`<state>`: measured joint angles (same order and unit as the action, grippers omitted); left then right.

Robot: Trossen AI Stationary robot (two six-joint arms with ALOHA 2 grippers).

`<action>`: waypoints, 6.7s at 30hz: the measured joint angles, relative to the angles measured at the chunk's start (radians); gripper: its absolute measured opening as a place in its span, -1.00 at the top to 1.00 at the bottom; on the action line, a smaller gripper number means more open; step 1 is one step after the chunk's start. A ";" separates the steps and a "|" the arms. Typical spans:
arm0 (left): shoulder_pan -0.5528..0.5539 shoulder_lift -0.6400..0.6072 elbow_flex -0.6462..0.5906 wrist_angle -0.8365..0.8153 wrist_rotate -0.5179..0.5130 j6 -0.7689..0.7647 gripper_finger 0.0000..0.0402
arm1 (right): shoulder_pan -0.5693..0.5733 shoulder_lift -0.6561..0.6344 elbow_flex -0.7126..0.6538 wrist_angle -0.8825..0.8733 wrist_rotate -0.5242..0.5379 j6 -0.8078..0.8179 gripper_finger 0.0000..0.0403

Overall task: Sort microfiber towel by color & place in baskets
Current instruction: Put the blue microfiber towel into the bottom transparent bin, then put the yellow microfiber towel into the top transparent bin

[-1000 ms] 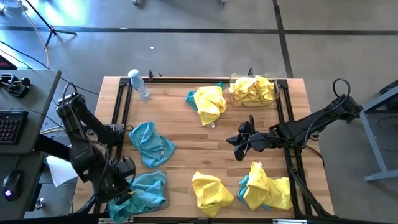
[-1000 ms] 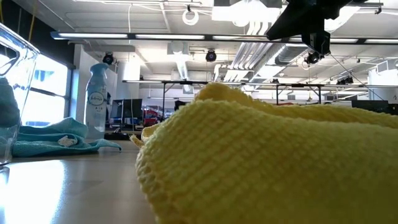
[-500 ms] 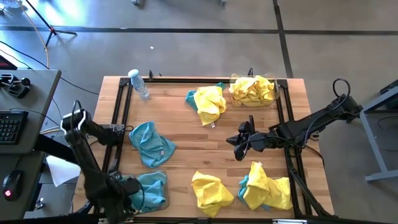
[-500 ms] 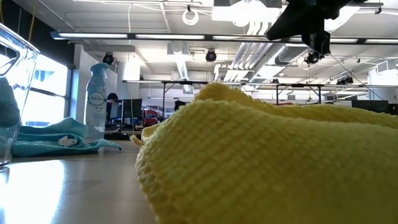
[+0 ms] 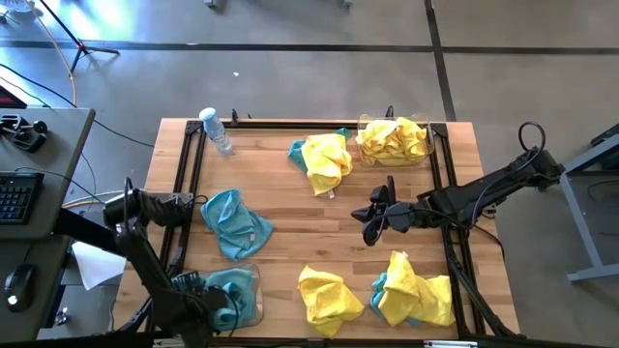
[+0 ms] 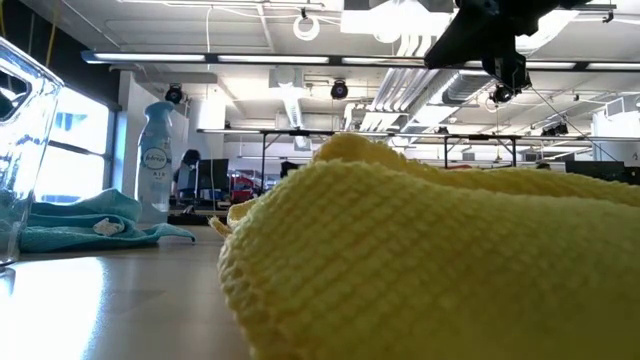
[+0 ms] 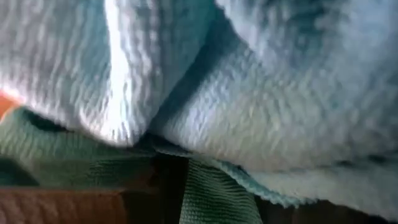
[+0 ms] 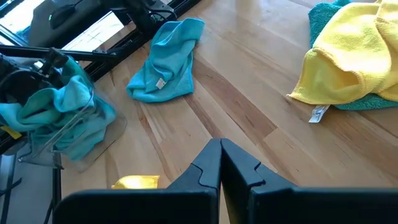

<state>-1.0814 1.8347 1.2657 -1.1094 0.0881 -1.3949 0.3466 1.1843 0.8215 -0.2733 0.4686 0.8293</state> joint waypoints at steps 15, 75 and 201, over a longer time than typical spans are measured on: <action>0.000 -0.385 -0.001 -0.053 -0.184 -0.224 0.27 | 0.000 0.000 0.000 0.000 0.000 0.000 1.00; 0.235 -0.417 -0.001 -0.158 -0.623 -0.065 0.27 | -0.317 0.364 0.463 -0.314 -0.127 -0.178 0.38; 0.912 -0.479 -0.033 0.191 -0.613 0.430 0.27 | -1.197 0.564 0.258 -0.236 -0.426 -0.647 0.41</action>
<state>-0.1693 1.3556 1.2331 -0.9180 -0.5251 -0.9654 -0.8501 1.7488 1.0799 -0.5098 0.0425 0.1823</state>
